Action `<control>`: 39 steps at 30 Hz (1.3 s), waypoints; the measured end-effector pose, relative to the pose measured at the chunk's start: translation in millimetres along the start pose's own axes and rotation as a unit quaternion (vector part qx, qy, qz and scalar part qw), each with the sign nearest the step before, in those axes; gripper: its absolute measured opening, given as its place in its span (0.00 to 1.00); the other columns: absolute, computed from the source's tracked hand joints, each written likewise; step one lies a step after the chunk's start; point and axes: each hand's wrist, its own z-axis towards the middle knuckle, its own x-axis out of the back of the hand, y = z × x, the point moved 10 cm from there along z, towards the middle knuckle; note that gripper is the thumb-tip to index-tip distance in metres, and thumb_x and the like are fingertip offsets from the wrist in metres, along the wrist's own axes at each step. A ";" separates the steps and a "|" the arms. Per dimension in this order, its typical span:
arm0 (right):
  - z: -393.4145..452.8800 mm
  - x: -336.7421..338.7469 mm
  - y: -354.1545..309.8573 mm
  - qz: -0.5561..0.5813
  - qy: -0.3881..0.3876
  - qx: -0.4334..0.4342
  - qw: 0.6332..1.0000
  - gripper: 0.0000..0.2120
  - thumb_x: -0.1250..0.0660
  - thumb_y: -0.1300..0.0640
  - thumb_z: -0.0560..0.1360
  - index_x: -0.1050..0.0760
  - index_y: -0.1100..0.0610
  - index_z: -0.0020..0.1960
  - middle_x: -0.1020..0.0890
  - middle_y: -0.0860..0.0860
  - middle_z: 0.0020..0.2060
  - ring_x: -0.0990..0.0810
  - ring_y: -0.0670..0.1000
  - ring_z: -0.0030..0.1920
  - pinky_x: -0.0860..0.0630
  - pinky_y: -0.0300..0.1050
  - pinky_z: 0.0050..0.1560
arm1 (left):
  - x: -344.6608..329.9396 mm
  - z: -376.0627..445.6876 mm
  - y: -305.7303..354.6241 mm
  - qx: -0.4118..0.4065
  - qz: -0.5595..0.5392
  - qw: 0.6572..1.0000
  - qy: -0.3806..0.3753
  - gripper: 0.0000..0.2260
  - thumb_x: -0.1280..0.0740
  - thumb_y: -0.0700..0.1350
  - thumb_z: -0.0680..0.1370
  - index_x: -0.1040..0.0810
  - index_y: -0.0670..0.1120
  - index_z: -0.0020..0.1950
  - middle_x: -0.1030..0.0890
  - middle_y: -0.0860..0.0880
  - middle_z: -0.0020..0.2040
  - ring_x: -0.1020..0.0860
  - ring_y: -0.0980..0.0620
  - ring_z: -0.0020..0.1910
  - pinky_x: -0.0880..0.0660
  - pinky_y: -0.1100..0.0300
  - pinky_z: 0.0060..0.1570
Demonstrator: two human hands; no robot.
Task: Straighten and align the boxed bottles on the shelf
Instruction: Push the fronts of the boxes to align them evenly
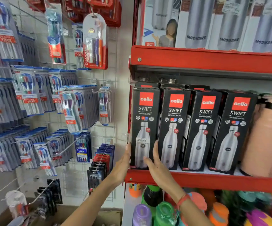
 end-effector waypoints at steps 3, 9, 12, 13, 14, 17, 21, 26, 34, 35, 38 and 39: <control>-8.5 5.3 5.9 0.004 -0.017 -0.003 1.000 0.33 0.48 0.38 0.76 0.71 0.25 0.67 0.29 0.64 0.67 0.26 0.65 0.61 0.30 0.61 0.61 | -9.5 -4.3 1.9 0.017 -0.028 0.999 -0.034 0.34 0.66 0.63 0.75 0.51 0.51 0.78 0.47 0.47 0.79 0.47 0.44 0.78 0.49 0.44 0.76; -20.2 8.7 2.6 0.009 -0.029 0.002 1.000 0.32 0.48 0.38 0.76 0.70 0.24 0.65 0.31 0.67 0.67 0.31 0.66 0.65 0.35 0.62 0.66 | -0.8 -33.2 2.4 -0.023 0.114 0.991 -0.072 0.19 0.62 0.80 0.64 0.45 0.86 0.52 0.36 0.55 0.74 0.35 0.50 0.73 0.45 0.48 0.73; -24.8 18.1 4.2 0.020 -0.007 0.006 1.000 0.30 0.46 0.42 0.78 0.57 0.35 0.75 0.22 0.63 0.59 0.23 0.61 0.58 0.28 0.52 0.60 | 7.4 -31.4 7.8 -0.062 0.167 0.984 0.002 0.28 0.60 0.76 0.69 0.26 0.70 0.52 0.24 0.59 0.59 0.24 0.58 0.54 0.30 0.58 0.59; -27.3 29.3 5.0 0.026 0.028 0.013 0.999 0.26 0.45 0.46 0.79 0.46 0.42 0.76 0.16 0.58 0.51 0.18 0.56 0.51 0.25 0.46 0.53 | 15.0 -34.7 21.3 -0.114 0.208 0.968 0.079 0.26 0.58 0.73 0.73 0.25 0.61 0.43 0.20 0.57 0.47 0.23 0.59 0.44 0.28 0.61 0.46; -30.5 44.5 7.7 0.024 0.077 0.020 0.997 0.22 0.43 0.51 0.80 0.35 0.49 0.73 0.14 0.54 0.44 0.17 0.52 0.44 0.24 0.42 0.47 | 21.6 -44.3 38.1 -0.170 0.242 0.941 0.164 0.24 0.55 0.67 0.77 0.27 0.56 0.38 0.21 0.54 0.38 0.23 0.57 0.37 0.30 0.59 0.38; -41.4 89.2 29.9 0.025 0.200 0.002 0.980 0.15 0.42 0.58 0.79 0.23 0.58 0.63 0.16 0.53 0.49 0.20 0.52 0.47 0.27 0.44 0.50 | 8.7 -66.4 62.6 -0.251 0.220 0.910 0.245 0.23 0.50 0.58 0.81 0.19 0.48 0.48 0.16 0.49 0.41 0.19 0.52 0.41 0.24 0.54 0.41; -35.7 97.5 57.0 0.090 0.158 -0.038 0.983 0.22 0.42 0.54 0.80 0.35 0.58 0.72 0.29 0.54 0.70 0.30 0.52 0.69 0.35 0.48 0.69 | -67.9 -44.7 42.6 -0.154 0.138 0.976 0.066 0.25 0.49 0.61 0.80 0.28 0.48 0.69 0.23 0.49 0.68 0.26 0.56 0.65 0.32 0.60 0.66; -20.5 84.2 70.6 0.153 0.082 -0.063 0.983 0.28 0.44 0.48 0.80 0.46 0.54 0.77 0.39 0.52 0.76 0.39 0.50 0.75 0.43 0.45 0.73 | -115.1 -26.8 12.9 -0.054 0.110 0.991 0.059 0.36 0.54 0.67 0.76 0.49 0.47 0.78 0.46 0.51 0.79 0.46 0.54 0.77 0.52 0.66 0.68; -16.4 86.5 64.5 0.165 0.032 -0.017 0.986 0.25 0.49 0.40 0.79 0.53 0.34 0.74 0.41 0.32 0.66 0.41 0.45 0.74 0.45 0.39 0.65 | -113.3 -28.7 12.8 -0.042 0.071 0.988 0.130 0.40 0.59 0.72 0.71 0.47 0.51 0.78 0.43 0.51 0.78 0.45 0.53 0.77 0.50 0.63 0.70; -19.5 87.2 64.9 0.155 0.030 -0.013 0.987 0.25 0.49 0.39 0.79 0.53 0.33 0.74 0.40 0.31 0.64 0.39 0.46 0.74 0.43 0.41 0.65 | -112.5 -32.6 11.9 -0.046 0.071 0.988 0.130 0.40 0.60 0.72 0.71 0.46 0.51 0.77 0.43 0.51 0.78 0.44 0.54 0.77 0.50 0.64 0.69; -31.0 88.1 62.3 0.154 0.021 -0.001 0.988 0.24 0.49 0.37 0.78 0.51 0.29 0.72 0.41 0.25 0.60 0.38 0.39 0.69 0.42 0.39 0.63 | -107.3 -40.0 5.3 -0.045 0.065 0.989 0.129 0.41 0.61 0.74 0.71 0.44 0.51 0.77 0.40 0.51 0.77 0.43 0.55 0.76 0.49 0.63 0.70; -34.0 88.2 61.3 0.158 0.017 0.002 0.987 0.23 0.48 0.37 0.77 0.50 0.29 0.71 0.41 0.22 0.58 0.38 0.37 0.67 0.43 0.37 0.63 | -104.8 -41.0 3.9 -0.040 0.064 0.989 0.127 0.43 0.61 0.75 0.69 0.43 0.51 0.77 0.39 0.51 0.77 0.42 0.54 0.76 0.49 0.60 0.73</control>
